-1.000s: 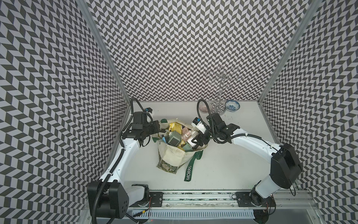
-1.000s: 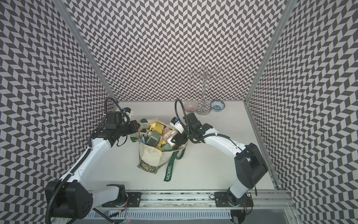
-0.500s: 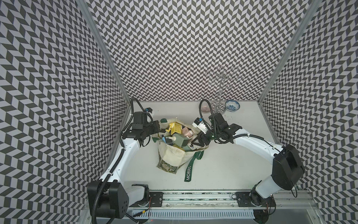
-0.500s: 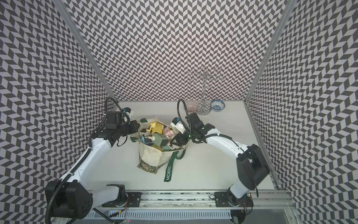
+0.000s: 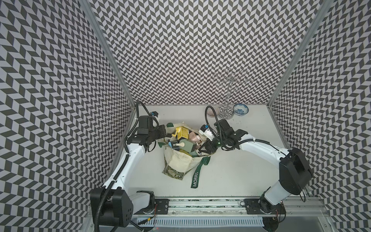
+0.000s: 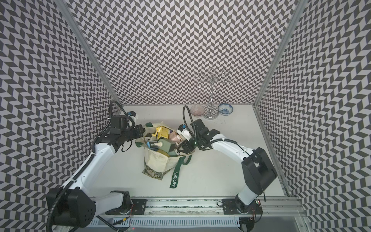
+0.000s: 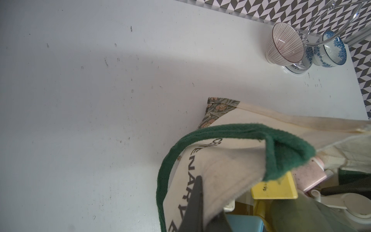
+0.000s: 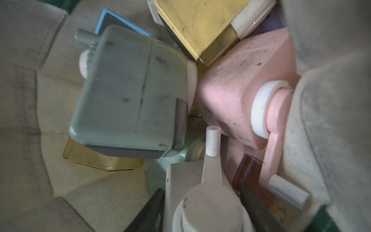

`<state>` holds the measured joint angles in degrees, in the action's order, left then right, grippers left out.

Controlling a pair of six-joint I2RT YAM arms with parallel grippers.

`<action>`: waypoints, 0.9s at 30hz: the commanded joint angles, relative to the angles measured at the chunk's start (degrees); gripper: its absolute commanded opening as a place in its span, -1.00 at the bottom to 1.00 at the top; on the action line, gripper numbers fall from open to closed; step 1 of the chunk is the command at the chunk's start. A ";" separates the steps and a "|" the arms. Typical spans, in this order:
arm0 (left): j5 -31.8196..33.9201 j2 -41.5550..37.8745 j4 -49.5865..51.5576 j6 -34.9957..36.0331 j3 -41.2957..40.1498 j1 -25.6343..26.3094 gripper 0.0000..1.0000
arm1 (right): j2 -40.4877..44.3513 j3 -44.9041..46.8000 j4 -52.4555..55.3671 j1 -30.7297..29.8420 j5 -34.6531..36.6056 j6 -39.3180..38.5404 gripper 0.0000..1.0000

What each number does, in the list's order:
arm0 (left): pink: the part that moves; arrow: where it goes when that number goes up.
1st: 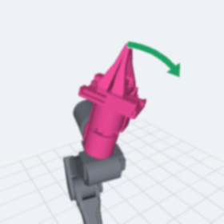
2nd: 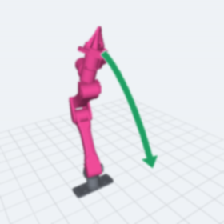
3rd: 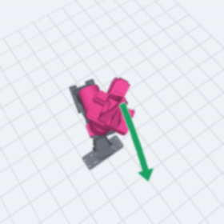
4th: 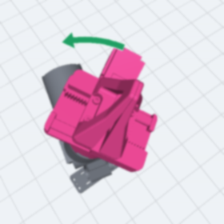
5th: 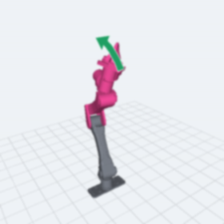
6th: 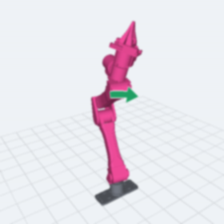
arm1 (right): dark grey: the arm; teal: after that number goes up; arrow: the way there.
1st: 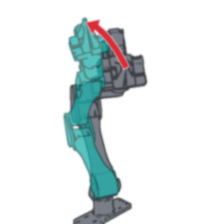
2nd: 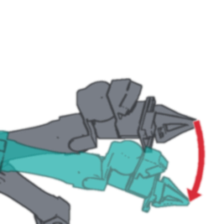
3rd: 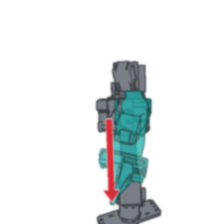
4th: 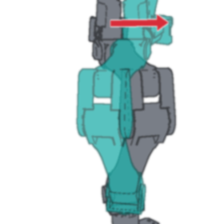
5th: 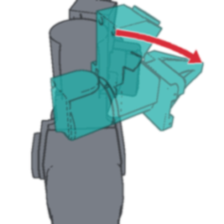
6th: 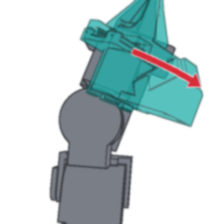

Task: Take out the pencil sharpeners from the tote bags
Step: Pick up the pencil sharpener from the canvas bag.

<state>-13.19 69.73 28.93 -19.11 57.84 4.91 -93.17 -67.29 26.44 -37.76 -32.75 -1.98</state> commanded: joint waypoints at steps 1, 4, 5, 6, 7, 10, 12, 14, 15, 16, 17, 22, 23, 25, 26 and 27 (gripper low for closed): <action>-0.38 -2.16 -2.82 0.22 1.48 0.39 -1.00 | 0.10 -0.04 0.21 -0.92 1.58 -0.13 0.02; -0.26 -2.22 -2.82 0.26 1.42 0.38 -1.00 | 1.19 -2.30 1.39 -0.97 1.39 0.02 -0.22; -0.28 -2.23 -2.82 0.30 1.45 0.40 -1.00 | 1.76 -3.02 1.61 -0.92 1.96 0.43 -0.29; -0.31 -2.22 -2.82 0.26 1.41 0.47 -1.00 | 2.32 -3.92 2.17 -0.91 2.98 1.11 -0.35; -0.26 -2.23 -2.76 0.32 1.44 0.53 -1.00 | 2.99 -5.07 3.18 -0.92 3.70 1.36 -0.37; -0.27 -2.27 -2.82 0.27 1.49 0.49 -1.00 | 5.19 -8.19 5.50 -0.94 6.49 1.94 -0.44; -0.33 -2.38 -2.74 0.32 1.50 0.51 -1.00 | 6.83 -9.85 6.48 -0.66 8.73 2.65 -0.49; -0.26 -2.45 -2.73 0.31 1.48 0.48 -1.00 | 8.47 -11.22 7.09 -0.35 11.57 3.68 -0.51; -0.31 -2.50 -2.74 0.31 1.49 0.52 -1.00 | 9.32 -11.69 7.37 -0.02 13.44 4.34 -0.52; -0.26 -2.58 -2.74 0.23 1.52 0.53 -1.00 | 10.32 -11.89 7.28 0.45 15.48 5.02 -0.52; -0.33 -2.59 -2.74 0.22 1.48 0.49 -1.00 | 11.04 -11.92 7.10 0.92 17.62 5.61 -0.52; 1.44 -3.26 -2.36 0.55 1.62 0.90 -1.00 | 11.66 -13.90 10.80 7.16 26.25 5.98 -0.53; 2.21 -3.58 -2.31 0.49 1.58 0.90 -1.00 | 11.18 -14.21 11.36 8.42 28.77 5.54 -0.53; 2.04 -3.83 -2.56 0.46 1.49 0.91 -1.00 | 9.15 -14.50 12.18 13.11 30.44 4.94 -0.54; 1.58 -3.76 -2.56 0.37 1.57 0.94 -1.00 | 7.89 -14.58 12.52 15.37 30.95 4.90 -0.54; 1.27 -3.58 -2.52 0.33 1.59 0.89 -1.00 | 6.26 -14.85 12.84 17.61 32.28 4.83 -0.55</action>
<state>-11.66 68.88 29.30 -19.00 57.84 5.65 -83.55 -81.10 38.15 -24.60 -7.05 2.76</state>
